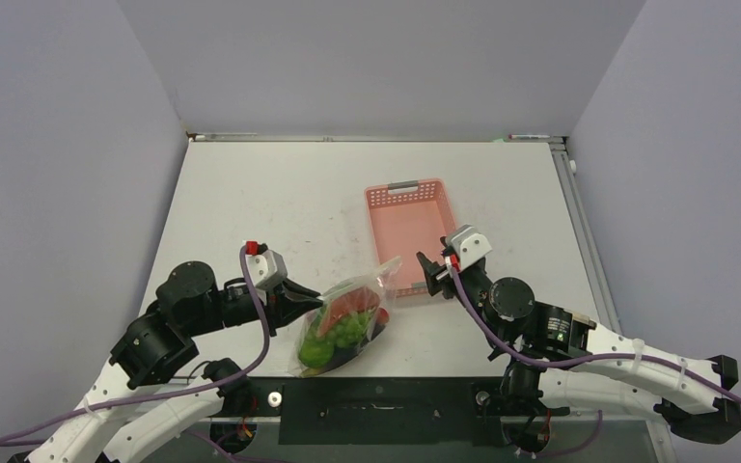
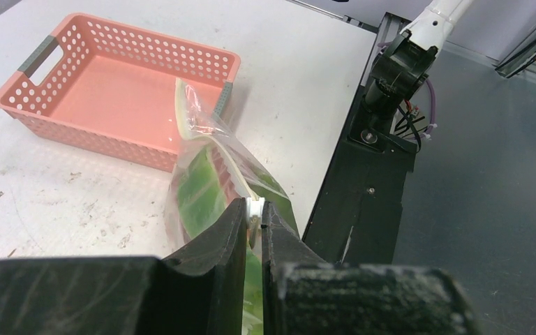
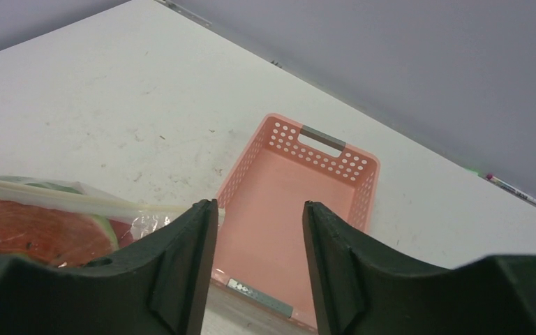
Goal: Place the food in the zip-top bag and seal the zipper
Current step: Zip the zipper food storage bag at the center of the board, then place the zipper food storage bag at the center of the board.
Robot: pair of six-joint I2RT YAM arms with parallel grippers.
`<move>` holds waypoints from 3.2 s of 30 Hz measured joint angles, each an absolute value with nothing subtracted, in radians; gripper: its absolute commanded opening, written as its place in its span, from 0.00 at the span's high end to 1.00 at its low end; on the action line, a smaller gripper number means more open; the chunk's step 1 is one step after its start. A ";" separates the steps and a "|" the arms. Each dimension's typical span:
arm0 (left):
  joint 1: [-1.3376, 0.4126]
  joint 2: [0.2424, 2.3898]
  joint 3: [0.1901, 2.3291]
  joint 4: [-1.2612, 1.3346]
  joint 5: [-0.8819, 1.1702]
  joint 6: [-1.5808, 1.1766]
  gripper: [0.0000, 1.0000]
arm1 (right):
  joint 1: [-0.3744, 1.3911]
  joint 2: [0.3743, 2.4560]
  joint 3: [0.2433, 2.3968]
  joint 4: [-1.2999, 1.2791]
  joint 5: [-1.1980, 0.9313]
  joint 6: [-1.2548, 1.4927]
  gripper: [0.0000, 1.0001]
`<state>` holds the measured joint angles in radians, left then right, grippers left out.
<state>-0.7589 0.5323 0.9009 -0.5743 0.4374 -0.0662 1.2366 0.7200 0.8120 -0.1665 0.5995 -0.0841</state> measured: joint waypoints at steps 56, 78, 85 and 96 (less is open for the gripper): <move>-0.759 0.527 0.955 -0.588 0.677 -0.022 1.00 | 1.106 1.158 1.034 -0.381 -0.593 -0.334 0.95; -0.759 0.507 0.931 -0.533 0.576 -0.019 0.41 | 1.114 1.076 1.057 -0.376 -0.392 -0.319 0.95; -0.759 0.471 0.887 -0.529 0.412 -0.013 0.01 | 1.127 1.131 1.131 -0.374 -0.302 -0.340 0.95; -0.759 0.316 0.765 -0.446 0.006 -0.023 0.04 | 1.133 1.324 1.282 -0.344 -0.140 -0.421 0.95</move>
